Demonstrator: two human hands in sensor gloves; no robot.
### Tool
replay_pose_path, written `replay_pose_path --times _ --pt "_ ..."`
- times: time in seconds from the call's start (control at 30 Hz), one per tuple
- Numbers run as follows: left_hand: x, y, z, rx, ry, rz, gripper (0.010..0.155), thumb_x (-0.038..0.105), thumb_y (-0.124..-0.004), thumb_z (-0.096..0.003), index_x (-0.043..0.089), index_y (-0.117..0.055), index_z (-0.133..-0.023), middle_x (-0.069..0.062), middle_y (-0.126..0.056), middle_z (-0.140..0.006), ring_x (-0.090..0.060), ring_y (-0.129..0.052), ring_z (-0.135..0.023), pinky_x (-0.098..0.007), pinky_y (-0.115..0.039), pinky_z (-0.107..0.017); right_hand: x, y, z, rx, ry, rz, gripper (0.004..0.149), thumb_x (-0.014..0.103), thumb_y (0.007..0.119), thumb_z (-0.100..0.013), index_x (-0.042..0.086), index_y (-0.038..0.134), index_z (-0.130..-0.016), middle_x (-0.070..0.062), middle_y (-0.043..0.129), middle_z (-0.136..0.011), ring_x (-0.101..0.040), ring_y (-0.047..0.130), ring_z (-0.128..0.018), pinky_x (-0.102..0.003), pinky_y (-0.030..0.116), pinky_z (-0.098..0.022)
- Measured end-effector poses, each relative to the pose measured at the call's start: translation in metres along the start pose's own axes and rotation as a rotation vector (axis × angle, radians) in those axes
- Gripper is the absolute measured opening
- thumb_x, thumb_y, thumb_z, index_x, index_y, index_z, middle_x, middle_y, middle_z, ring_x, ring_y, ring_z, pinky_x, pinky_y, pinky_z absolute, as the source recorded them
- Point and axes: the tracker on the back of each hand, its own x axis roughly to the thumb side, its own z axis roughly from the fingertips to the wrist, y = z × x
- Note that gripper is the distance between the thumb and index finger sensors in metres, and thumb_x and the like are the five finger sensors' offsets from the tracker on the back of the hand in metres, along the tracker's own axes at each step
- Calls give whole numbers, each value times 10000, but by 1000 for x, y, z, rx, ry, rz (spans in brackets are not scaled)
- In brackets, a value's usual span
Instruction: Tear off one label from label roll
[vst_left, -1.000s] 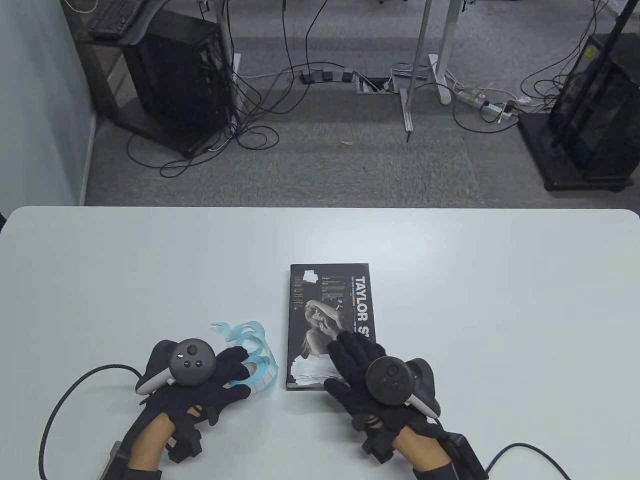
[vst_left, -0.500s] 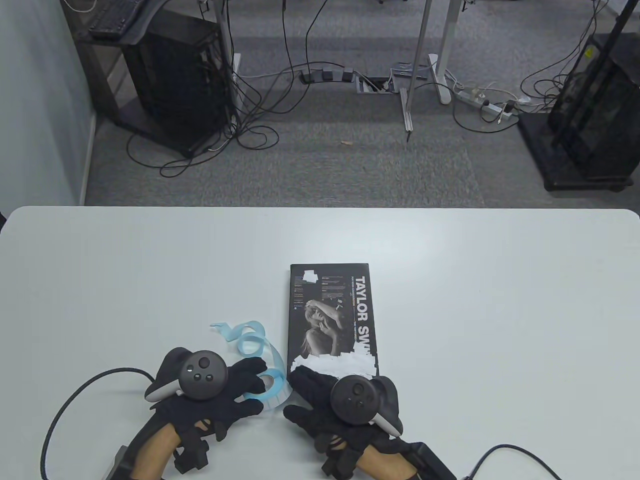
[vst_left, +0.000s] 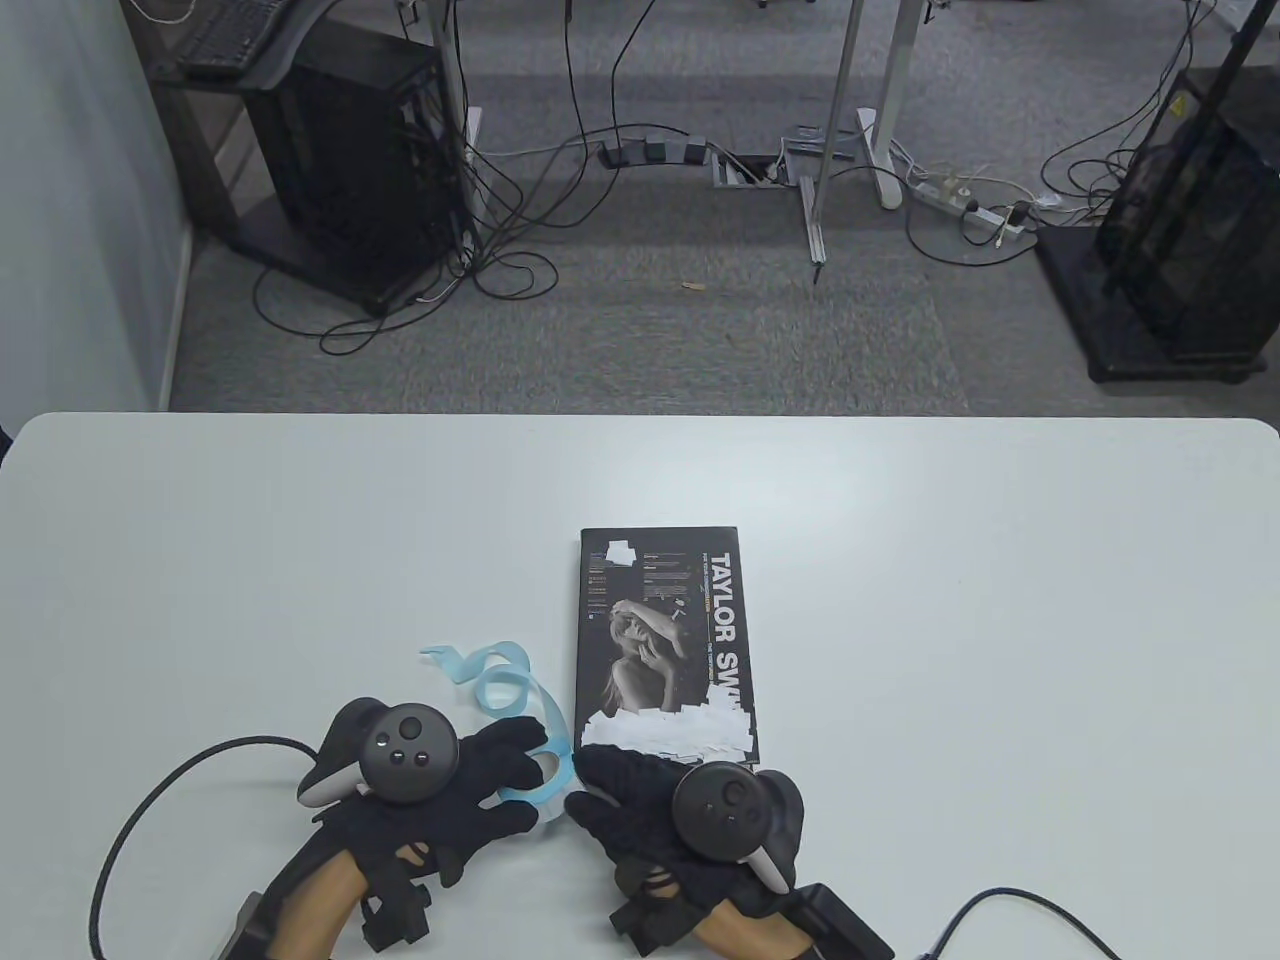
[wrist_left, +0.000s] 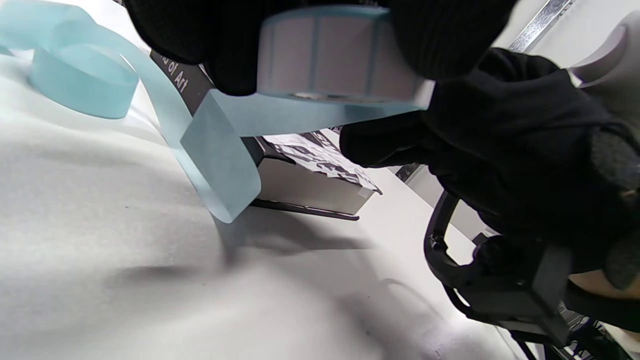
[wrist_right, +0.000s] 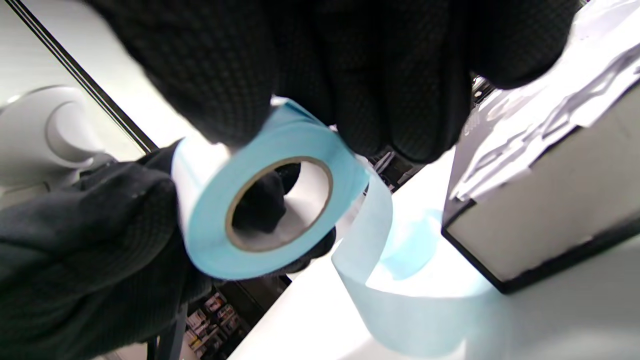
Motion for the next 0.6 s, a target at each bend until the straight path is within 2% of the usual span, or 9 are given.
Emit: replay_pose_path --times 0.33,0.6 --pt "0 -1 2 -12 -5 14 575 484 -752 -456 118 -710 -897 -152 -487 -1109 -354 -734 -967 -515 -630 -693 -6 -4 -3 -1 20 -58 383 297 955 -345 107 950 -677 -153 1044 -623 -337 1093 -499 -527 846 -452" --pt "-5 -1 3 -33 18 -13 575 483 -752 -457 119 -706 -900 -149 -484 -1110 -355 -731 -968 -516 -628 -693 -23 -21 -9 -26 74 -37 374 288 956 -345 110 957 -674 -155 1044 -624 -344 1087 -502 -531 836 -454"
